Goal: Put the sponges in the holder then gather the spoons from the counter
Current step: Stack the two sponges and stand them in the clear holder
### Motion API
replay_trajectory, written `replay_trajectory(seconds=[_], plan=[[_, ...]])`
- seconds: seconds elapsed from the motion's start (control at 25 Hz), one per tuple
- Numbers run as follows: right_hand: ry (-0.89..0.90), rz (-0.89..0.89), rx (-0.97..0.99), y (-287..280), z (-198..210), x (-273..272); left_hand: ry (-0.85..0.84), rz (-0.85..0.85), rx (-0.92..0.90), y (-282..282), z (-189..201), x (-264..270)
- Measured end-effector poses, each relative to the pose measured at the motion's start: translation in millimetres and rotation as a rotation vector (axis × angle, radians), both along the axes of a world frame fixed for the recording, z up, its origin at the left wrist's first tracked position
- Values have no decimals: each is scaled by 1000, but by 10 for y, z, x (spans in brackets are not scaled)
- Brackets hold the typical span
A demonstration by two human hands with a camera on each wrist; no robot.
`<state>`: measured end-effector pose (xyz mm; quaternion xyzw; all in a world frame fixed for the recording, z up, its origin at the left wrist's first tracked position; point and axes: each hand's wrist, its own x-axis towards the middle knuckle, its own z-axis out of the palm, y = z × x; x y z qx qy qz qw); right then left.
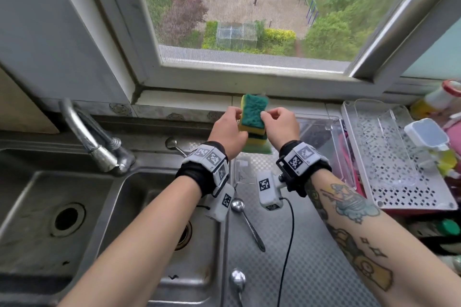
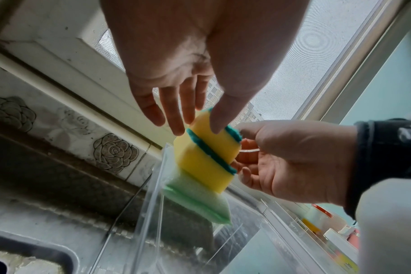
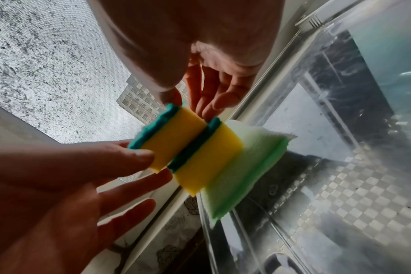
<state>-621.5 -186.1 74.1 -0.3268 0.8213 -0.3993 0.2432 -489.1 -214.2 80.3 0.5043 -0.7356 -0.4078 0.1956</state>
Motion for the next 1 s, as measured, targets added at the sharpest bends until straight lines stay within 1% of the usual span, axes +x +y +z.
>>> replay_trajectory(seconds=[0.24,0.32,0.4,0.52,0.64,0.8,1.0], plan=[[-4,-50,-122,7,-15,5,105,36,-72,6,18,-38],[-1,-60,-146,4,-45,-10,114,38,-90,13,31,-71],[9,-55,-127,10,-97,-31,75,41,-73,23,-10,-91],[13,5,-54,41,-137,-22,19,46,-25,35,-116,-57],[23,21,-51,60,-130,-16,45,61,-12,44,-160,-26],[42,7,-110,71,-106,6,67,80,-30,31,-108,-36],[26,43,0,137,-145,20,2,53,13,47,-217,1]])
